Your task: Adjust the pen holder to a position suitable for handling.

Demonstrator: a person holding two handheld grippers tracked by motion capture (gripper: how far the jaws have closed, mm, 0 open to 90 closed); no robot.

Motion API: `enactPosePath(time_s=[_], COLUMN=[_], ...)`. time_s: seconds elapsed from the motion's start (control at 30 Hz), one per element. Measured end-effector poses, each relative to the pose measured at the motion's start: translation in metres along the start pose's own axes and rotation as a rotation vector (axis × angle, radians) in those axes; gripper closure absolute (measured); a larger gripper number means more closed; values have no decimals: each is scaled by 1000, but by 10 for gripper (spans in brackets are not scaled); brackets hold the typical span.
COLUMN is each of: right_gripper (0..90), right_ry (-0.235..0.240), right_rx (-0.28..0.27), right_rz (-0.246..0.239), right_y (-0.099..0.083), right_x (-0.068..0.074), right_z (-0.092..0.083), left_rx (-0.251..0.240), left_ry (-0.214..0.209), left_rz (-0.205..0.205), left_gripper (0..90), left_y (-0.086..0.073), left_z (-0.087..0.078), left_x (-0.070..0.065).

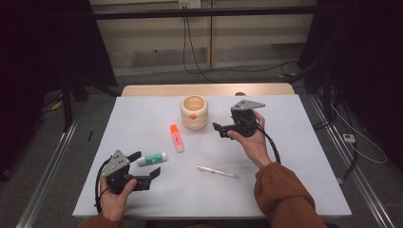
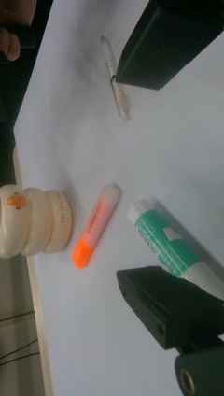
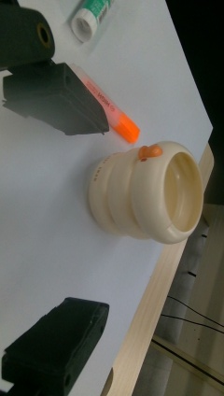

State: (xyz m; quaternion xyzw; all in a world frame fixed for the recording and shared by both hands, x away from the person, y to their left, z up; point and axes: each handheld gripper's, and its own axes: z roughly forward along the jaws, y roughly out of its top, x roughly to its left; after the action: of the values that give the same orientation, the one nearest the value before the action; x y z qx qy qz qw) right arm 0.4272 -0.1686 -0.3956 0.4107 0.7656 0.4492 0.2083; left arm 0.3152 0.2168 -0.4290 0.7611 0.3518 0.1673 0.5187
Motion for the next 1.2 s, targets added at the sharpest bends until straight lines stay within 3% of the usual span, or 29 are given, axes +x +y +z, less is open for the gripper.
enactPosePath(time_s=[0.27, 0.43, 0.77, 1.03, 1.2], right_gripper=[118, 144, 277, 358, 469], right_ry=[12, -4, -2, 34, 30], right_rx=[-11, 2, 36, 78, 115], right_rz=[0, 6, 21, 52, 47], right_y=[16, 28, 53, 61, 65], right_x=[4, -4, -18, -22, -21], right_z=[21, 37, 65, 82, 97], left_rx=[4, 2, 6, 6, 6], left_ry=[-4, -3, -7, -10, -13], left_rz=[-1, -2, -1, -1, -6], left_gripper=[59, 59, 59, 59, 59], left_y=[0, 0, 0, 0, 0], left_z=[2, 1, 1, 1, 1], left_x=[-1, 0, 0, 0, 0])
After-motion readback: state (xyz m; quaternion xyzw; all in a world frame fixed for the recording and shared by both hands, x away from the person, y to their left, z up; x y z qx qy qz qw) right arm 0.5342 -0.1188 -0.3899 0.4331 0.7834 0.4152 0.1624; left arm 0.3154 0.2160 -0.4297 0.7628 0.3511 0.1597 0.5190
